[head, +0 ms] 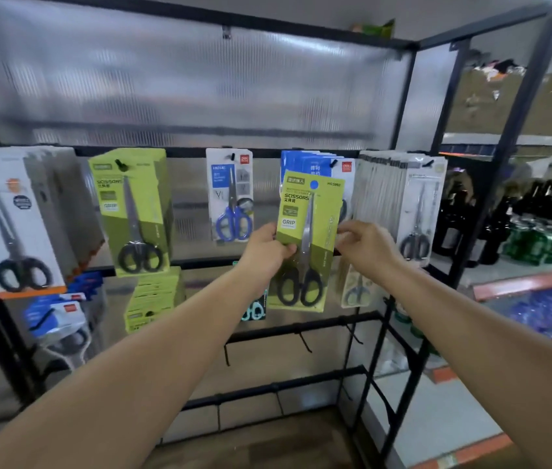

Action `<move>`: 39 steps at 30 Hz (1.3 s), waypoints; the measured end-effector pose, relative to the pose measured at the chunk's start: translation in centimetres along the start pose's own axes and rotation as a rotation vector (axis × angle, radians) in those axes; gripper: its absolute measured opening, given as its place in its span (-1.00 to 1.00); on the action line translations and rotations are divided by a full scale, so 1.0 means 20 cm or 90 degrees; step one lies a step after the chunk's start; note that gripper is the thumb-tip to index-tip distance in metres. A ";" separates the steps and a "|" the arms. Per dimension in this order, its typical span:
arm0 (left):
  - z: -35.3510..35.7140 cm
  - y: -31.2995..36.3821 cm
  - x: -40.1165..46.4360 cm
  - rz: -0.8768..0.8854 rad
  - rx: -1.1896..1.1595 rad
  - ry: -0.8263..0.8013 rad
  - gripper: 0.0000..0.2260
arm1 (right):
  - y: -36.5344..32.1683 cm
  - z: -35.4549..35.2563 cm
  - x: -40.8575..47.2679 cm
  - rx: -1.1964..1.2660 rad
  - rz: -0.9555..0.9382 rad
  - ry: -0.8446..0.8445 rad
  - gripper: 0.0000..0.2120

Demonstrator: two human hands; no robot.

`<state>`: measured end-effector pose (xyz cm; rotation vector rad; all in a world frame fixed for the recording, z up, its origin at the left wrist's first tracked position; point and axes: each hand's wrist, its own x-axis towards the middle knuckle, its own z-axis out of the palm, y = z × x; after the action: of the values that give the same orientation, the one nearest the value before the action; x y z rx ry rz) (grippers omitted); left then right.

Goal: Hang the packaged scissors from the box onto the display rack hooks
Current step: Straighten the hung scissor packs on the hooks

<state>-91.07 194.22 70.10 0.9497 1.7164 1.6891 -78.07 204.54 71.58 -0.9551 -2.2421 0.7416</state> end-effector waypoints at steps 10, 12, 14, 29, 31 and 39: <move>-0.11 -0.39 -0.26 -0.085 0.061 0.076 -0.68 | 0.07 0.40 -0.21 0.312 -0.070 -0.191 -0.15; -0.20 -0.48 -0.35 -0.117 0.098 0.116 -0.77 | 0.06 0.54 -0.26 0.244 -0.088 -0.221 -0.04; -0.30 -0.56 -0.41 -0.139 0.180 0.155 -0.91 | 0.04 0.67 -0.31 0.201 -0.103 -0.251 0.03; -1.06 -0.68 -0.59 -0.259 0.706 0.113 -0.70 | -0.28 1.34 -0.32 0.087 -0.053 -0.380 -0.15; -1.12 -0.69 -0.56 -0.249 0.713 0.098 -0.69 | -0.30 1.39 -0.29 0.076 -0.036 -0.385 -0.15; -1.26 -0.75 -0.43 -0.229 0.704 0.032 -0.70 | -0.37 1.54 -0.24 0.003 0.042 -0.340 -0.17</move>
<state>-107.53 172.69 55.97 0.9103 2.6861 0.4443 -99.88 188.61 54.43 -0.9091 -2.6653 1.1399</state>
